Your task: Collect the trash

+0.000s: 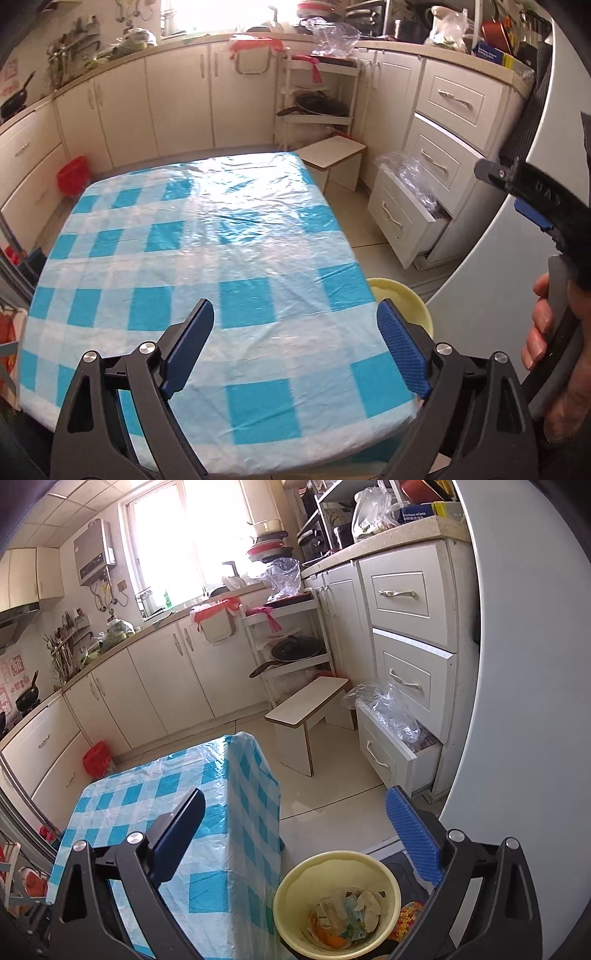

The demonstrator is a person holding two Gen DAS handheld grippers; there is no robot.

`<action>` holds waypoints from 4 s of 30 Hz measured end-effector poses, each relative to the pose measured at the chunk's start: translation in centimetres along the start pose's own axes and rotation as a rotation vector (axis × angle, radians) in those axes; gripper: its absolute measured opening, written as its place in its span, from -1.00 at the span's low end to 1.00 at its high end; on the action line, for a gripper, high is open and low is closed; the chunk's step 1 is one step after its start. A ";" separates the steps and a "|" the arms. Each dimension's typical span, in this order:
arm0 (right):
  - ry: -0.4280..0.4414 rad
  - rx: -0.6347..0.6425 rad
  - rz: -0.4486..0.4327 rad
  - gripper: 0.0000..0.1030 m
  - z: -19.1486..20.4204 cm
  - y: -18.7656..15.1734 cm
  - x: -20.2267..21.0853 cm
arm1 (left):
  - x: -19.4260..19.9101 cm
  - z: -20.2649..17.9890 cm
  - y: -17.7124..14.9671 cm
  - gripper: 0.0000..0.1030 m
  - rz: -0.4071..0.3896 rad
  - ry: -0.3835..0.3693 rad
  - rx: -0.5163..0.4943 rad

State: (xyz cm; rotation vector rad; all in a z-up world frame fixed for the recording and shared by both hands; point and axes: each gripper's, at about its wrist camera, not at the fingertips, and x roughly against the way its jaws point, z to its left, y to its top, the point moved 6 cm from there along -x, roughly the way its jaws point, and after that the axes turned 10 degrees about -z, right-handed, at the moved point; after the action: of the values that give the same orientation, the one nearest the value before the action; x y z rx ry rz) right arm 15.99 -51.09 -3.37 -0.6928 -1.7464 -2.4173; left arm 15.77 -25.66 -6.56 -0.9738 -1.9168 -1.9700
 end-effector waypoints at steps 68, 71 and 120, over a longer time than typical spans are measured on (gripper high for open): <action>0.076 0.154 0.057 0.86 14.6 -10.4 18.7 | 19.0 11.7 -3.8 0.85 -0.098 0.208 -0.040; 0.078 0.164 0.061 0.86 14.7 -10.6 18.6 | 19.0 11.7 -3.7 0.85 -0.097 0.216 -0.048; 0.105 0.191 0.088 0.86 15.4 -11.7 18.5 | 19.6 12.4 -4.0 0.85 -0.072 0.218 -0.010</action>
State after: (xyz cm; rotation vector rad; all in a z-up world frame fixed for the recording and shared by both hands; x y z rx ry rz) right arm 0.54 -29.28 -2.39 -0.5948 -1.8328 -2.1526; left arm 2.35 -7.86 0.87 -0.6692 -1.8463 -2.0319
